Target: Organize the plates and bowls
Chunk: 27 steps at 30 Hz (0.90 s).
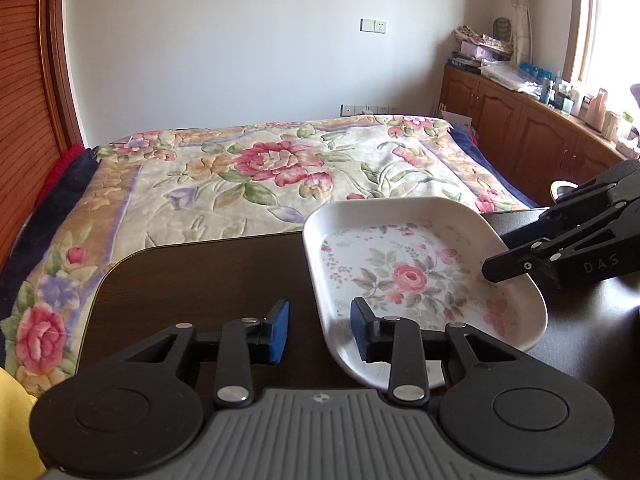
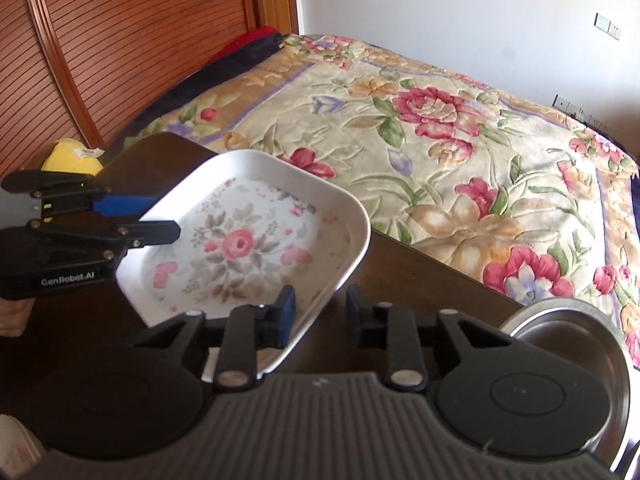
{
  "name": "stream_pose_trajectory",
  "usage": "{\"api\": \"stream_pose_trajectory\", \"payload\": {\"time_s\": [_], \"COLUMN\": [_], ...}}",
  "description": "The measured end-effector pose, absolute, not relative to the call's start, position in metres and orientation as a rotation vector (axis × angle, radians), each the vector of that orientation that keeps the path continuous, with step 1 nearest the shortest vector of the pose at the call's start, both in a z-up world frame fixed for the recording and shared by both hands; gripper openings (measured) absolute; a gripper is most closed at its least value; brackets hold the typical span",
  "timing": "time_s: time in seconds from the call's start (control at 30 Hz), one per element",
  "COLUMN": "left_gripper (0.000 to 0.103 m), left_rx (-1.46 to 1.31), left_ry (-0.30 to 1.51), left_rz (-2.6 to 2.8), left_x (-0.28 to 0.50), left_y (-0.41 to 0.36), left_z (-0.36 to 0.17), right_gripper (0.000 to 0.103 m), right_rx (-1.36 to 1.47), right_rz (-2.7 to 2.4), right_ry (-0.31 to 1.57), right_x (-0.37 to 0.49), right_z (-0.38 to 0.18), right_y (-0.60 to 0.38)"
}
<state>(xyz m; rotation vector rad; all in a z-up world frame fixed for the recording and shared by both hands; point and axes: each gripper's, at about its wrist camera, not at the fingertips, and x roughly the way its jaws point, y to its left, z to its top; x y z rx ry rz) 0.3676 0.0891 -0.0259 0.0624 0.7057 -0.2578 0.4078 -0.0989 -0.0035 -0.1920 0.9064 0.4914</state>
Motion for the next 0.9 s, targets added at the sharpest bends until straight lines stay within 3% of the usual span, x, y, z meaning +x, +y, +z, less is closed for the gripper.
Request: {"api": "stream_pose_trajectory", "payload": {"time_s": [0.23,0.9], "left_gripper": [0.019,0.013], "left_rx": [0.05,0.029], "left_ry": [0.709,0.722], "left_rz": [-0.282,-0.256], "left_x": [0.371,0.346], "left_y": [0.088,0.097], "left_z": [-0.025,-0.011], "right_gripper": [0.019,0.015], "right_rx": [-0.2,-0.138], "right_rz": [0.499,0.554], "right_ry": [0.921,0.909], "right_x": [0.415,0.39], "right_z": [-0.003,0.006], "right_y": [-0.098,-0.097]}}
